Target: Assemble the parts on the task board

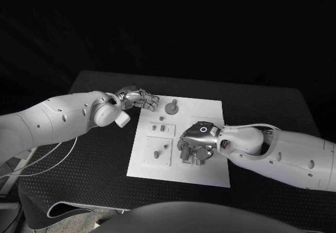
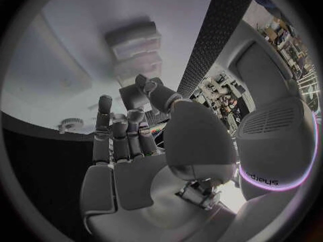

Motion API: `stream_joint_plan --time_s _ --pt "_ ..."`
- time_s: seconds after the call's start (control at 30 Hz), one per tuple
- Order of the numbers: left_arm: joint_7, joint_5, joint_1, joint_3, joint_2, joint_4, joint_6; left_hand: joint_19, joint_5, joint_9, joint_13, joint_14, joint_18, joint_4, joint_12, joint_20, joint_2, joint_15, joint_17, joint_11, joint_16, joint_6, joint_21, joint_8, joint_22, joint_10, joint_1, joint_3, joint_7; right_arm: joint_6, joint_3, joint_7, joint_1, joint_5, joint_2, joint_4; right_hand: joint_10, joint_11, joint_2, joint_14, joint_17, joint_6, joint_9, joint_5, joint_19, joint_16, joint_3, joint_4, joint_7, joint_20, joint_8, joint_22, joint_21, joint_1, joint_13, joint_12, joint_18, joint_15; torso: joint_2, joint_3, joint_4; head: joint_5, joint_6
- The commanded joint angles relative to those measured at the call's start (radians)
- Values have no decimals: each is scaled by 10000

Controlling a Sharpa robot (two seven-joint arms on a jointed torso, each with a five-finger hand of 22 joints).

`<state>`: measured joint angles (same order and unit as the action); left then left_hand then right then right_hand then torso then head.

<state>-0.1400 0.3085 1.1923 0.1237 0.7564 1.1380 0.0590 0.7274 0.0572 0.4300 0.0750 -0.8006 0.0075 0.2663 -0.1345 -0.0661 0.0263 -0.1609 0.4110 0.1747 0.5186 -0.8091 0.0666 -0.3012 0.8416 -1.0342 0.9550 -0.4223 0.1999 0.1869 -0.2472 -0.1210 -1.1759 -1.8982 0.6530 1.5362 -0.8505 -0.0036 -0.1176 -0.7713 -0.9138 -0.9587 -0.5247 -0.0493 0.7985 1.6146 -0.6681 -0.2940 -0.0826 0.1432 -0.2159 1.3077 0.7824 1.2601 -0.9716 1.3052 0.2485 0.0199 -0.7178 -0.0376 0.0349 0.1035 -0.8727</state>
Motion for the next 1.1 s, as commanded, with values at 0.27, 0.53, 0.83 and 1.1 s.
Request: stream_joint_plan --time_s 0.27,0.53,0.83,1.1 --pt "-61 32 5 -2 -20 -1 175 -89 -34 -10 -5 64 -75 48 12 6 -26 -29 18 -15 -53 57 47 -11 12 51 -77 -35 9 -92 -1 -120 35 -115 63 80 68 -2 38 91 26 -139 -23 -35 -71 56 -33 1 -25 30 -287 196 -18 106 25 67 133 0 -3 2 -11 -7 1" --pt "-69 39 4 -1 -29 -17 185 -90 -34 -10 -4 65 -75 50 12 6 -28 -29 22 -15 -55 57 48 -13 12 52 -78 -36 9 -122 -1 -131 46 -124 96 102 80 4 59 105 36 -155 -22 -35 -79 69 -35 2 -31 35 -303 195 -16 104 35 82 133 -13 -2 2 -8 -5 1" --pt "-64 40 0 0 -39 -36 187 -92 -34 -9 -4 65 -75 54 12 6 -27 -29 27 -15 -57 58 48 -14 13 53 -78 -36 9 -187 -1 -134 50 -148 143 107 95 8 49 121 46 -160 -20 -35 -93 78 -35 -2 -31 38 -312 195 -17 111 45 93 133 -25 -5 4 -3 -7 1" --pt "-58 41 -2 1 -54 -44 202 -93 -34 -9 -4 66 -75 56 11 5 -27 -30 33 -14 -60 60 49 -15 15 55 -81 -35 10 -290 -1 -145 70 -147 182 124 143 23 13 171 76 -216 -24 -35 -132 95 -42 -2 -38 50 -360 194 -23 140 76 115 133 -57 -1 -2 -16 -39 1"
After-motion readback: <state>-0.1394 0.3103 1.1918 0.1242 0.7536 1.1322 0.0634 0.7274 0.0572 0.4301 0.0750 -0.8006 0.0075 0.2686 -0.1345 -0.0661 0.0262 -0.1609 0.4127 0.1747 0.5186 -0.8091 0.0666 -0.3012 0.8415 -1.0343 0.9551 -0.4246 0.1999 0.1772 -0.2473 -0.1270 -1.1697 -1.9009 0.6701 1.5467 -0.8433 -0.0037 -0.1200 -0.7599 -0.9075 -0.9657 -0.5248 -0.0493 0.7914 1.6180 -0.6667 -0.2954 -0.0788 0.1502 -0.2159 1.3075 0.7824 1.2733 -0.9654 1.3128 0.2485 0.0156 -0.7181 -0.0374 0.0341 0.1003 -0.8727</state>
